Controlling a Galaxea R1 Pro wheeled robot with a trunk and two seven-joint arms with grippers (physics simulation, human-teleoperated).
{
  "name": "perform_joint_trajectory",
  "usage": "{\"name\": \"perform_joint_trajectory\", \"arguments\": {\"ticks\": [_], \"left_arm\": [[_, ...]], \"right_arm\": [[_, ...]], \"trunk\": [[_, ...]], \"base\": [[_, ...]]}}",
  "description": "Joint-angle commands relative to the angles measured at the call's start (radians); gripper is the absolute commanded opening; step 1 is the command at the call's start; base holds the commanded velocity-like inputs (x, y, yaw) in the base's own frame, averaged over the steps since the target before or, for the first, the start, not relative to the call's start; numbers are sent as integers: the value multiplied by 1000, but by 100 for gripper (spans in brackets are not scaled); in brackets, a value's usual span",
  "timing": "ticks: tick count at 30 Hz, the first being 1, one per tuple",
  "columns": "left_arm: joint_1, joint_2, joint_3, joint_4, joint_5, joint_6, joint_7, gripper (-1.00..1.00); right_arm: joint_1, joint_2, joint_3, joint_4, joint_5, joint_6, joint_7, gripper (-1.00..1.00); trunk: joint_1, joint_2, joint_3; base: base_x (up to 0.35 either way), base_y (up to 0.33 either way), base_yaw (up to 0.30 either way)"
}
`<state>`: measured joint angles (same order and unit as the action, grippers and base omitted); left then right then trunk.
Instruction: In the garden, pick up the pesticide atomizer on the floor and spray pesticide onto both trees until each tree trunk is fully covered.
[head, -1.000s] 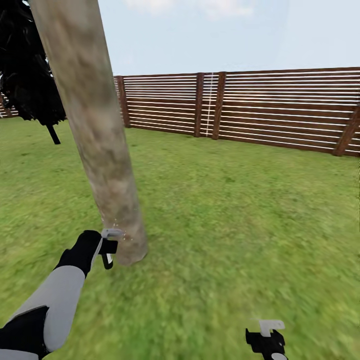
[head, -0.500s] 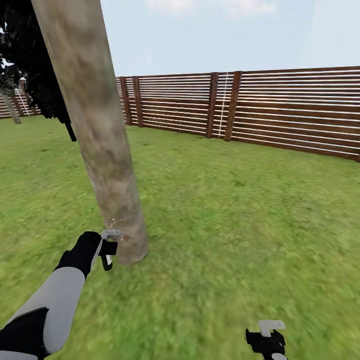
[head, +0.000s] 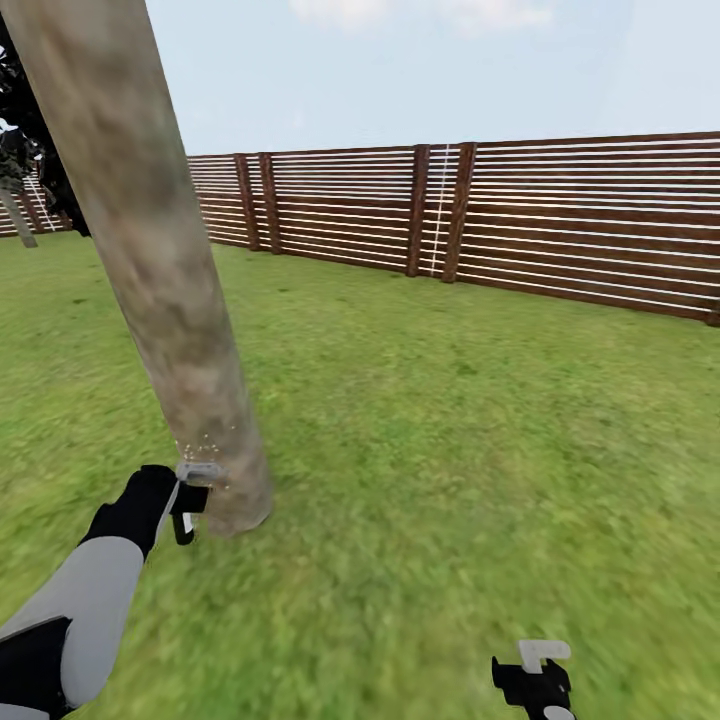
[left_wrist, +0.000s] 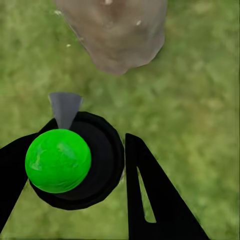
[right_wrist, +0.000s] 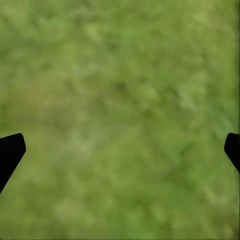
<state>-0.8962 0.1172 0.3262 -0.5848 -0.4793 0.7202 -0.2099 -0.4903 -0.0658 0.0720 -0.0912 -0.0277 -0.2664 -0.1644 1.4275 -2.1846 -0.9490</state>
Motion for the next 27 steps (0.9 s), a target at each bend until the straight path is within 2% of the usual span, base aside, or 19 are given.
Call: {"name": "perform_joint_trajectory", "arguments": {"ticks": [1, 4, 7, 9, 13, 15, 20, 27], "left_arm": [[0, 2, 4, -1, -3, 3, -9, -100], [-1, -5, 2, -1, -4, 2, -7, -100], [-11, -27, 0, -2, -1, 3, 2, -100], [-15, -32, -1, -3, -4, 6, 2, -100], [-11, -10, 4, -11, -7, 51, 1, -100], [-5, -6, 3, -56, -5, 57, 1, -100], [-1, -59, -4, -90, -5, 56, 2, -100], [0, -66, -4, -91, -8, 53, 3, -100]], "right_arm": [[-1, 0, 7, 1, -3, -2, -4, 100], [-1, 0, 8, 1, -3, -2, -4, 100], [-1, 1, 8, 1, -3, -2, -4, 100], [-1, 1, 8, 1, -3, -2, -4, 100], [-1, 1, 8, 1, -3, -2, -4, 100], [0, 1, 7, 1, -3, -2, -4, 100], [0, 0, 7, 2, -3, -2, -4, 100], [1, -2, 6, 2, -3, -4, -4, 100]], "trunk": [[0, 0, -1], [0, 0, -3], [0, 0, -4], [0, 0, -6], [0, 0, -8], [0, 0, -9], [0, 0, -9], [0, 0, -9]], "base": [[42, -44, 110], [18, -19, 191], [2, -2, 243], [0, 0, 248], [0, 0, 250], [0, 0, 188], [14, -43, 27], [23, -257, 1]]}}
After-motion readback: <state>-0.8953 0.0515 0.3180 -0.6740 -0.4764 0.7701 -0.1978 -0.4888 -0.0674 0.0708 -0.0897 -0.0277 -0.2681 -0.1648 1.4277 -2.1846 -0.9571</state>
